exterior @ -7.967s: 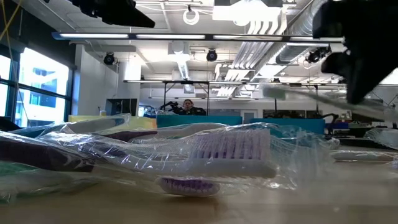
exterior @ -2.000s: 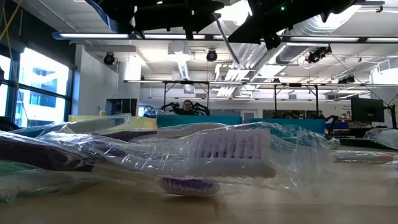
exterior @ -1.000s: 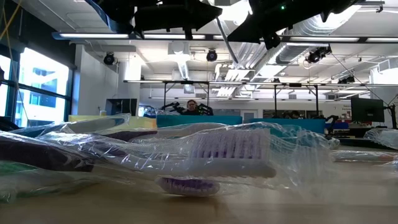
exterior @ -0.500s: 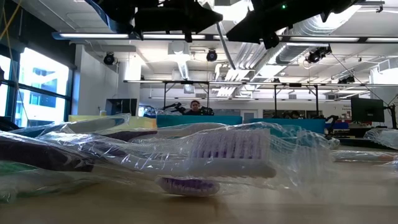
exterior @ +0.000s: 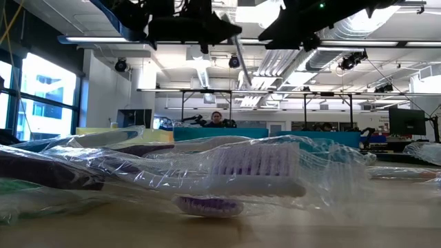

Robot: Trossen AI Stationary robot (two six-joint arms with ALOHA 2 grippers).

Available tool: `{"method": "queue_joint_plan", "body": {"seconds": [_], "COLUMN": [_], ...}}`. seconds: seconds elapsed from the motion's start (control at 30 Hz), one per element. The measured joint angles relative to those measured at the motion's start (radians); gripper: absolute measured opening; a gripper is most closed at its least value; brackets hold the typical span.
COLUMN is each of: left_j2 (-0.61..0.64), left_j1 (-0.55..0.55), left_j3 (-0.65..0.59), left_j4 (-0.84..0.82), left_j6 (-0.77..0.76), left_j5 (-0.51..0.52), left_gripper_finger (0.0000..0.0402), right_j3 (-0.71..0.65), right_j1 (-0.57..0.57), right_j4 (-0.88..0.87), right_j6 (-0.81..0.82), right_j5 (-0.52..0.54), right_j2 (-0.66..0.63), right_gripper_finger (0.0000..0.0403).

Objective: Pick & Place Toothbrushes
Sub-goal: Put the green toothbrush into the orange bin

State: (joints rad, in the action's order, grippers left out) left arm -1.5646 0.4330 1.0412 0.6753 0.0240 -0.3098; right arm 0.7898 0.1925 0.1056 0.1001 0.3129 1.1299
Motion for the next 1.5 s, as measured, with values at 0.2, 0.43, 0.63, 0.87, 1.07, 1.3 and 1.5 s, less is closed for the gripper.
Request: {"method": "queue_joint_plan", "body": {"seconds": [0.2, 0.43, 0.63, 0.87, 1.07, 1.3, 1.5], "left_j2": [0.000, 0.000, 0.000, -0.016, -0.115, -0.263, -0.336], "left_j1": [0.076, 0.156, 0.192, 0.189, 0.189, 0.189, 0.196], "left_j3": [0.000, 0.000, 0.000, 0.040, 0.270, 0.506, 0.547], "left_j4": [-0.178, -0.341, -0.414, -0.484, -0.793, -1.060, -1.181], "left_j6": [0.022, 0.052, 0.070, 0.096, 0.212, 0.285, 0.259], "left_j5": [-0.001, 0.015, 0.023, 0.028, 0.033, 0.057, 0.054], "left_gripper_finger": [0.0005, 0.0005, 0.0005, 0.0005, 0.0005, 0.0005, 0.0005], "right_j3": [0.000, 0.000, 0.000, 0.000, 0.000, 0.000, 0.000], "right_j1": [0.000, 0.004, 0.026, 0.040, 0.040, 0.039, 0.039], "right_j4": [-0.088, -0.100, -0.105, -0.102, -0.102, -0.105, -0.124], "right_j6": [0.000, 0.000, 0.000, 0.000, 0.000, 0.000, 0.004], "right_j5": [0.063, 0.062, 0.051, 0.051, 0.051, 0.051, 0.052], "right_j2": [-0.060, -0.069, -0.060, -0.060, -0.060, -0.060, -0.060], "right_gripper_finger": [0.0205, 0.0194, 0.0192, 0.0192, 0.0192, 0.0192, 0.0192]}}
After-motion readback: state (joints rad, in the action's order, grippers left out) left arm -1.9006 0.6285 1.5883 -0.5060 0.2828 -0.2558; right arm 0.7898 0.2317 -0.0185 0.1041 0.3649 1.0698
